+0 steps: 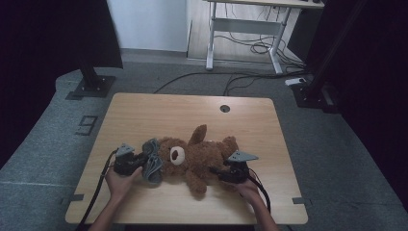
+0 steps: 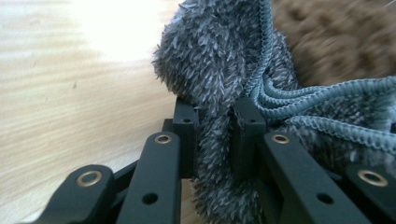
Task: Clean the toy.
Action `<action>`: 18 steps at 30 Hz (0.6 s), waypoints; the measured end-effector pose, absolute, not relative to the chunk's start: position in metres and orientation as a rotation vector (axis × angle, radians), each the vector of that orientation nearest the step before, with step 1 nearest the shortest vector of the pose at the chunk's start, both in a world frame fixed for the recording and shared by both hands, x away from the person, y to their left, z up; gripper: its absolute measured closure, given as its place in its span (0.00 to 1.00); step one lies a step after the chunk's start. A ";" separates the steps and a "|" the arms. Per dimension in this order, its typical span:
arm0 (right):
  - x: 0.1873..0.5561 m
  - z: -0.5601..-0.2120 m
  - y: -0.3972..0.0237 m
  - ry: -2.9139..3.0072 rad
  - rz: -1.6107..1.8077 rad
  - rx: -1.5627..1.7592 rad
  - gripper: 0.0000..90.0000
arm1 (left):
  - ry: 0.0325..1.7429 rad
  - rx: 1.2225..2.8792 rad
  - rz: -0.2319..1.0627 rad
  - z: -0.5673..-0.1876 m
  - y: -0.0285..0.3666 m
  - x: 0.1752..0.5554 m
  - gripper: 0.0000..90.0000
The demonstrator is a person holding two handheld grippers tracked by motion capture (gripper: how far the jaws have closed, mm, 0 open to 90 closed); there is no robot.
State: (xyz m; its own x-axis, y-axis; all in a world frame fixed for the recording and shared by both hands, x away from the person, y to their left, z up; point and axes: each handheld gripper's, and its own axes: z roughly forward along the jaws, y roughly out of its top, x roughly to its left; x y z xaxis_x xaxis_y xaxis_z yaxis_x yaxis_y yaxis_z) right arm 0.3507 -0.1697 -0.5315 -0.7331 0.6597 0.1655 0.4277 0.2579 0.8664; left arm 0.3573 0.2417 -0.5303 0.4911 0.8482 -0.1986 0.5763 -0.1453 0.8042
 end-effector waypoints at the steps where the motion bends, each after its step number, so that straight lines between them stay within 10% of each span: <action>1: 0.351 -0.532 -0.170 2.298 1.470 1.016 0.52 | 1.187 1.825 0.384 -0.527 0.242 0.357 0.83; 18: 0.351 -0.532 -0.171 2.299 1.481 1.020 0.52 | 0.841 1.854 0.413 -0.449 0.144 0.352 0.83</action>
State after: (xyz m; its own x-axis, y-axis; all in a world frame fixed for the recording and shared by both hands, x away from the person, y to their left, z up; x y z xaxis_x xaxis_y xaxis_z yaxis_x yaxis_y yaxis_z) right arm 0.3514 -0.1712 -0.5321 -0.7341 0.6558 0.1762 0.4316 0.2502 0.8667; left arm 0.3525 0.1441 -0.4488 0.6979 0.7106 -0.0899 0.3626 -0.2422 0.8999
